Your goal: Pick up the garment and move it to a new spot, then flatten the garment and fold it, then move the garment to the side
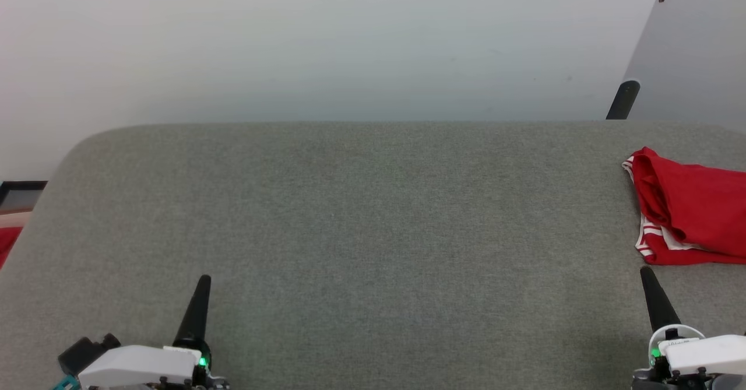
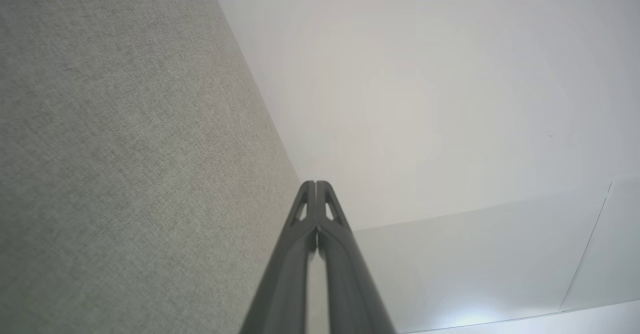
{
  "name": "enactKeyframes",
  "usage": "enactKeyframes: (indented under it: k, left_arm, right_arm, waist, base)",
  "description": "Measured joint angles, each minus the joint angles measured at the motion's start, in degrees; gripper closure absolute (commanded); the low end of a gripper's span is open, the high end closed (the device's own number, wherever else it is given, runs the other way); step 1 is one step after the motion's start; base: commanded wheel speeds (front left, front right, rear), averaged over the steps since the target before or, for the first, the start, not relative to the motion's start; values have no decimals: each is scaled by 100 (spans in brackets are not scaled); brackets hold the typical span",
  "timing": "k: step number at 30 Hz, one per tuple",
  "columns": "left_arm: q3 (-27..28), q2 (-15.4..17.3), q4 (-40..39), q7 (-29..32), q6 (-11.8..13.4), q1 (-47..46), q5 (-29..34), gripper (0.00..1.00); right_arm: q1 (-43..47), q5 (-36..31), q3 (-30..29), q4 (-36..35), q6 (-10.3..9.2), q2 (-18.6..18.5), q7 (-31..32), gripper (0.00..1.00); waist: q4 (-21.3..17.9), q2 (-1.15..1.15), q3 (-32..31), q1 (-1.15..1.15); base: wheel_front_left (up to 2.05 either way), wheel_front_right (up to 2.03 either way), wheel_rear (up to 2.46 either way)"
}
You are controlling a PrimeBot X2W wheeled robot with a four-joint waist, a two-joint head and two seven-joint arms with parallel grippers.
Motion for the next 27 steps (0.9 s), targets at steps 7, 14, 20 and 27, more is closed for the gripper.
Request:
enactKeyframes:
  k: [7,14,20,27]
  left_arm:
    - [44,-62,3,90,0,-66,-263,100]
    - [94,-122,7,178,0,-97,-490,100]
    - [133,-177,11,246,0,-118,-695,100]
    - [171,-224,12,312,0,-170,-917,100]
  right_arm:
    - [-31,382,8,10,0,26,70,100]
    - [-70,745,16,25,-1,43,152,100]
    - [-119,1060,21,36,-1,60,208,100]
    - [-147,1395,26,46,-1,71,274,100]
  waist:
    - [-22,0,25,0]
    - [-44,0,50,0]
    - [-63,0,71,0]
    - [-85,0,96,0]
  base:
    - [0,0,0]
    - [0,0,0]
    - [0,0,0]
    - [0,0,0]
